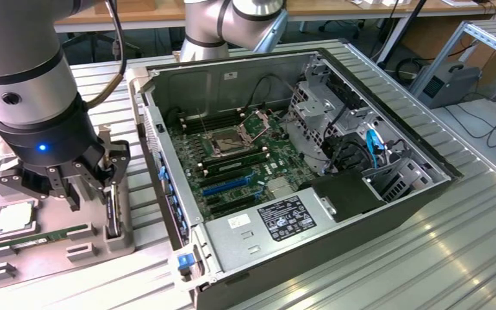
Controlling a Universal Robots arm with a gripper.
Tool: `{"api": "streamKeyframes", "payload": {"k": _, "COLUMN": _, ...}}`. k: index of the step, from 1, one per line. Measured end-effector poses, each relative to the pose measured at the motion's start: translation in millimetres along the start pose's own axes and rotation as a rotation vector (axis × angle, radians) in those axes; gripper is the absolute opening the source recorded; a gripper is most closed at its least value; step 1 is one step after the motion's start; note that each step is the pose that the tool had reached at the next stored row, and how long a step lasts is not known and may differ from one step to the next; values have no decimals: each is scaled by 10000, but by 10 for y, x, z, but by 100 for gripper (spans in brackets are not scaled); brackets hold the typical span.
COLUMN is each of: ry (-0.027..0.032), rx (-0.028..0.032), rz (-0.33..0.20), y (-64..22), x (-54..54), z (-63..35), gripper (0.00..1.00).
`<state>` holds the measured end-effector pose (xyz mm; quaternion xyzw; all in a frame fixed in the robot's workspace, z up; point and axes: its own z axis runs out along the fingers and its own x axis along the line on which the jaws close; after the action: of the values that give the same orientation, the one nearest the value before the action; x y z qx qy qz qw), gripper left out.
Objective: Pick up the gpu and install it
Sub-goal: 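Pick up the gpu and move the gpu toward the slot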
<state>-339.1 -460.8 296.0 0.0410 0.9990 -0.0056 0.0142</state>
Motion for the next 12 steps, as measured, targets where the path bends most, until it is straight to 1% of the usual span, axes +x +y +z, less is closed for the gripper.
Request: {"api": "streamKeyframes", "payload": {"k": 12, "ry": 0, "rx": 0, "rz": 0, "y": 0, "x": 1, "z": 30, "gripper": 42}}
